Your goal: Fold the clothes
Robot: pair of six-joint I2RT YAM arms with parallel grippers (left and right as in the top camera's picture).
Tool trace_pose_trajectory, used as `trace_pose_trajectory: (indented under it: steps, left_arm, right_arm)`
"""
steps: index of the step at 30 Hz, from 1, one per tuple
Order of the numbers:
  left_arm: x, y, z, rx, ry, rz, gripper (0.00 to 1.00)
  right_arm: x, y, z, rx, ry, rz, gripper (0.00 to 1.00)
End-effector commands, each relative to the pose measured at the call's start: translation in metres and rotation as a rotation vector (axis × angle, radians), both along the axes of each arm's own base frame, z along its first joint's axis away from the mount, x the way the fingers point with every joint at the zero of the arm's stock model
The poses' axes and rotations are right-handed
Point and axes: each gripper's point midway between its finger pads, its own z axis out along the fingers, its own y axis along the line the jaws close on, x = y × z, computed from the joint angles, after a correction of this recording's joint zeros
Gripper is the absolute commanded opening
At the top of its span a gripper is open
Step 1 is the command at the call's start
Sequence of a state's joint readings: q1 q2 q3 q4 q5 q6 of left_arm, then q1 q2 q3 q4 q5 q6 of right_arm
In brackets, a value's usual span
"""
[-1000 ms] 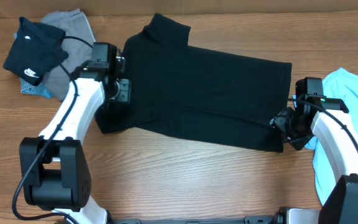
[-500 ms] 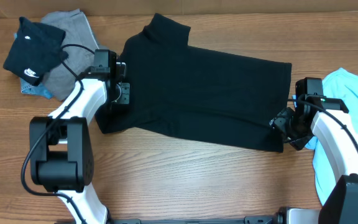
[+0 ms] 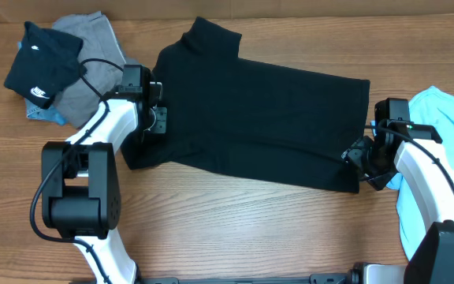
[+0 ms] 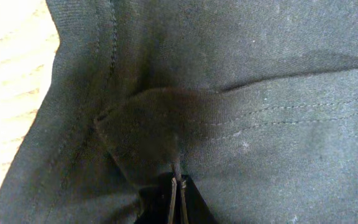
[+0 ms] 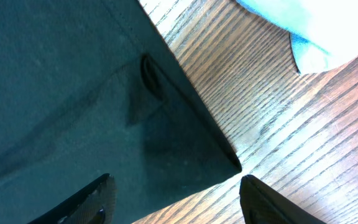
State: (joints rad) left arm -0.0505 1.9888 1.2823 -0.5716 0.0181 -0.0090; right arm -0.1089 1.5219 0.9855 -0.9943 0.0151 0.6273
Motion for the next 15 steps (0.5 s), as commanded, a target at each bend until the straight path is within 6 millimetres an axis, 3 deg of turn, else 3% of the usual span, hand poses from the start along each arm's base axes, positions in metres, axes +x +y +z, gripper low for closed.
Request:
trace_pose_trajectory:
  steps: [1,9,12,15]
  left_arm:
    - [0.016,0.009,0.04,0.03,-0.1,0.037,0.04]
    - [0.037,0.013,0.082,0.043,-0.213,0.057,0.04]
    - [0.042,0.01,0.086,0.027,-0.23,0.053,0.04]
    - [0.041,0.01,0.085,0.026,-0.225,0.049,0.1]
  right_arm:
    - [0.008,-0.002,0.006,-0.011,-0.024,0.007,0.67]
    - [0.009,-0.002,0.006,-0.011,-0.031,0.007,0.67]
    - [0.01,-0.002,0.006,-0.011,-0.033,0.007,0.67]
    - [0.01,-0.002,0.006,-0.012,-0.033,0.007,0.67]
